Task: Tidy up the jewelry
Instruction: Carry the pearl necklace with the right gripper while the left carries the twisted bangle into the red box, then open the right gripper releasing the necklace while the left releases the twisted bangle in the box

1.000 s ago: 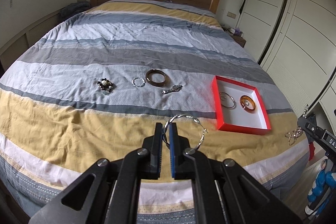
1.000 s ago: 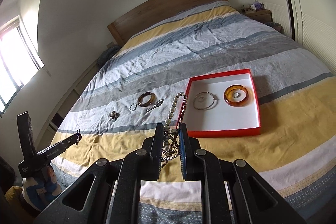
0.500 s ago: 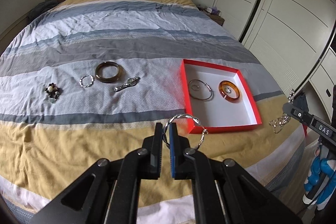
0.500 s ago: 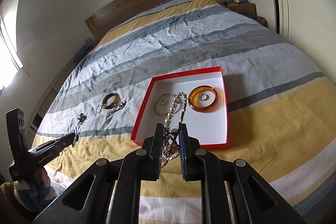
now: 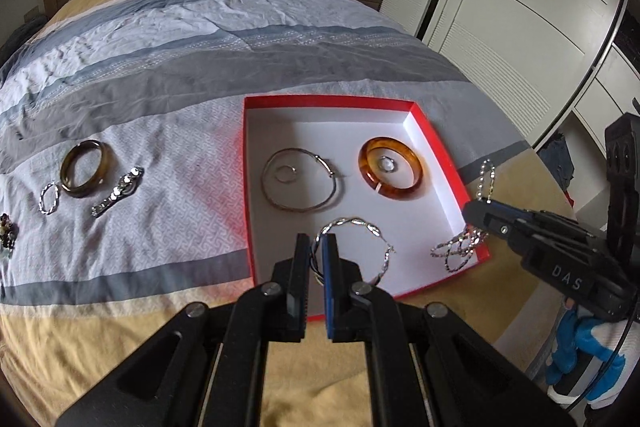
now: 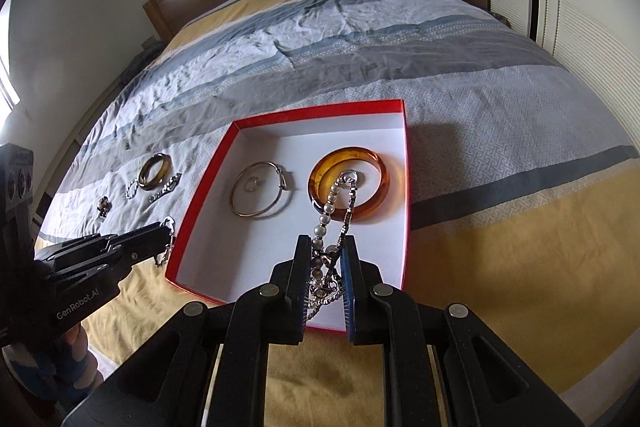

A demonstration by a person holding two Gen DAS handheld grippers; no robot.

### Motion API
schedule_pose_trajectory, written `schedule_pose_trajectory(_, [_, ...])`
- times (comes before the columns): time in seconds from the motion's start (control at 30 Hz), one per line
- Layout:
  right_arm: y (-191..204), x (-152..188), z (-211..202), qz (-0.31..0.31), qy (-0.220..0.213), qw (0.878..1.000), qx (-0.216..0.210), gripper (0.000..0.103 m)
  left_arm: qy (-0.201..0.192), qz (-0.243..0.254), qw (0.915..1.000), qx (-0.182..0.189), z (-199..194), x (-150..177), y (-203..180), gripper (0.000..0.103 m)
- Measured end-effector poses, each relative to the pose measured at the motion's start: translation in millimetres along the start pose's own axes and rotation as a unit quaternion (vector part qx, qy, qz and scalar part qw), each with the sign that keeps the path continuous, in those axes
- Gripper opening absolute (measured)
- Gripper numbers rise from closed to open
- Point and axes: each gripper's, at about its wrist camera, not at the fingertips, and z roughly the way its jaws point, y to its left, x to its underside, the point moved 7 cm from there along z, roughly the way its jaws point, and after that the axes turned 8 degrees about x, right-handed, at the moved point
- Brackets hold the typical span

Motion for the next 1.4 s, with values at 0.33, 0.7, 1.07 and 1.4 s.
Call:
schedule_pose_trajectory(0.33, [-1.1,18.5,41.9,-0.018,0.047,0.999,0.004,0.014,0.049,-0.012,0.9987,0.001,53.1,12.4,3.0,0.005])
schedule_pose_trajectory(0.7, [5.4,22.0,54.7,-0.076,0.063,0.995,0.034,0.015,0.063,-0.024,0.9975,-0.023,64.5,20.8,17.7,0.006])
schedule_pose_trajectory(1.07, [-0.9,21.9,32.5,-0.06,0.054,0.996,0.04,0.021,0.052,-0.044,0.9977,-0.009,45.3,16.2,18.0,0.017])
schedule_pose_trajectory(1.4, [0.7,13.2,-43.2,-0.035,0.001,0.999,0.035,0.027,0.007,-0.025,0.9997,0.002,-27.0,13.3,-2.7,0.024])
